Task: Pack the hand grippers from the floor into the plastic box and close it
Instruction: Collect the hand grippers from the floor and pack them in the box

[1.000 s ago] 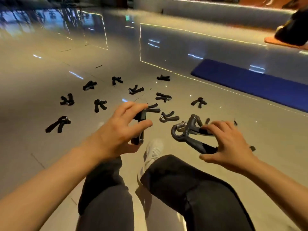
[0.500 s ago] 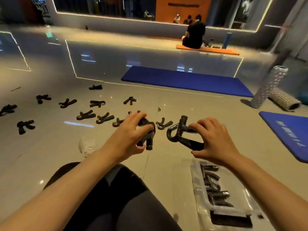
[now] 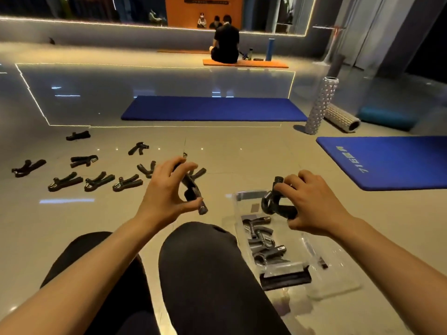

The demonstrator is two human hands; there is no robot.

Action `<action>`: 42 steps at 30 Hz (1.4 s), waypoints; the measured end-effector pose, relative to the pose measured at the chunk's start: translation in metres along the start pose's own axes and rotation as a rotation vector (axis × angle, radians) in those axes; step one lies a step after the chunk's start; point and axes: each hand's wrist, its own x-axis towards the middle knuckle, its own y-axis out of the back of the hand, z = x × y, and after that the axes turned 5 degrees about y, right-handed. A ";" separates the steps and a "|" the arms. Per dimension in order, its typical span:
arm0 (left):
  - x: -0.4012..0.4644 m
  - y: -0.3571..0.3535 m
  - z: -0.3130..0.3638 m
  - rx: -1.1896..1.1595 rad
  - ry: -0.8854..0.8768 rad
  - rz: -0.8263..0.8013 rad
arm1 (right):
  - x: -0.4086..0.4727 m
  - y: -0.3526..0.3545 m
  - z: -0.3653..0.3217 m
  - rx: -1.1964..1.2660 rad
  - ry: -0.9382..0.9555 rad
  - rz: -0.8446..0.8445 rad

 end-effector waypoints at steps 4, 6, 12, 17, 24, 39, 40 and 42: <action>0.019 -0.033 0.017 0.021 -0.090 -0.155 | -0.013 -0.030 0.027 0.045 -0.092 -0.119; 0.031 -0.044 0.024 0.064 -0.135 -0.230 | -0.016 -0.047 0.034 0.089 -0.099 -0.171; 0.092 -0.093 0.019 0.165 -0.347 -0.441 | 0.009 -0.123 0.052 0.208 -0.156 -0.269; 0.092 -0.158 -0.021 0.008 -0.220 -0.558 | 0.043 -0.195 0.047 0.361 -0.210 -0.360; 0.045 -0.227 -0.075 -0.103 0.023 -0.478 | 0.086 -0.260 0.058 0.404 -0.193 -0.451; -0.009 -0.309 -0.097 -0.181 0.002 -0.612 | 0.129 -0.371 0.001 0.707 0.014 -0.397; -0.010 -0.311 -0.098 -0.186 0.009 -0.612 | 0.123 -0.378 0.001 0.759 -0.037 -0.434; -0.011 -0.312 -0.098 -0.202 0.015 -0.608 | 0.112 -0.391 0.004 0.767 -0.057 -0.472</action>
